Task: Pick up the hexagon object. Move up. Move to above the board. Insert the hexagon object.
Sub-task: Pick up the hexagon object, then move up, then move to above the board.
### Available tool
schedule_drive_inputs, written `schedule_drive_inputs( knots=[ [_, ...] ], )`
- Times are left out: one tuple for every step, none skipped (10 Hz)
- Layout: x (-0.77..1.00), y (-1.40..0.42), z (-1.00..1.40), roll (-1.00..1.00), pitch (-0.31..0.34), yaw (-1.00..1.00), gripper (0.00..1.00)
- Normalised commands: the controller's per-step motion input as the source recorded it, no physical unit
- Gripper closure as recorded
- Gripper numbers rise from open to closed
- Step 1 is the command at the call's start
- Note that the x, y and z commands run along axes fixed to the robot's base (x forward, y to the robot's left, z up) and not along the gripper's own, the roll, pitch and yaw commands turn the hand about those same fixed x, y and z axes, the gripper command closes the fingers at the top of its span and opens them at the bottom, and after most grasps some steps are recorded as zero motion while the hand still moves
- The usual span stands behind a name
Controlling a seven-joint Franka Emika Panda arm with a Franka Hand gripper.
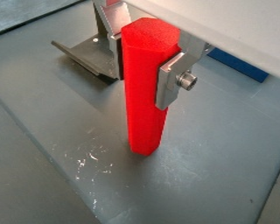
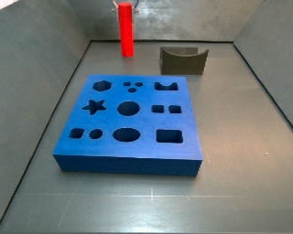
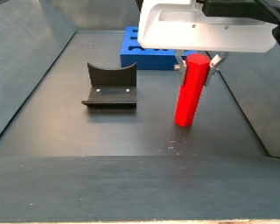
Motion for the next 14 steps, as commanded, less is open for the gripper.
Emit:
schedule_drive_inputs(
  knots=[
    [0.00, 0.00, 0.00, 0.00, 0.000, 0.00, 1.00],
    [0.00, 0.00, 0.00, 0.00, 0.000, 0.00, 1.00],
    [0.00, 0.00, 0.00, 0.00, 0.000, 0.00, 1.00],
    [0.00, 0.00, 0.00, 0.00, 0.000, 0.00, 1.00],
    [0.00, 0.00, 0.00, 0.00, 0.000, 0.00, 1.00],
    [0.00, 0.00, 0.00, 0.00, 0.000, 0.00, 1.00],
    [0.00, 0.00, 0.00, 0.00, 0.000, 0.00, 1.00],
    [0.00, 0.00, 0.00, 0.00, 0.000, 0.00, 1.00],
    [0.00, 0.00, 0.83, 0.00, 0.000, 0.00, 1.00],
    [-0.02, 0.00, 0.79, 0.00, 0.026, -0.02, 1.00],
    [-0.04, 0.00, 0.65, 0.00, 0.049, -0.02, 1.00],
    [-0.02, 0.01, 0.45, 0.01, 0.054, -0.02, 1.00],
    [-0.01, 0.01, 0.28, 0.01, 0.060, -0.02, 1.00],
    [-0.39, -0.08, 1.00, -0.13, 0.011, 0.14, 1.00]
  ],
)
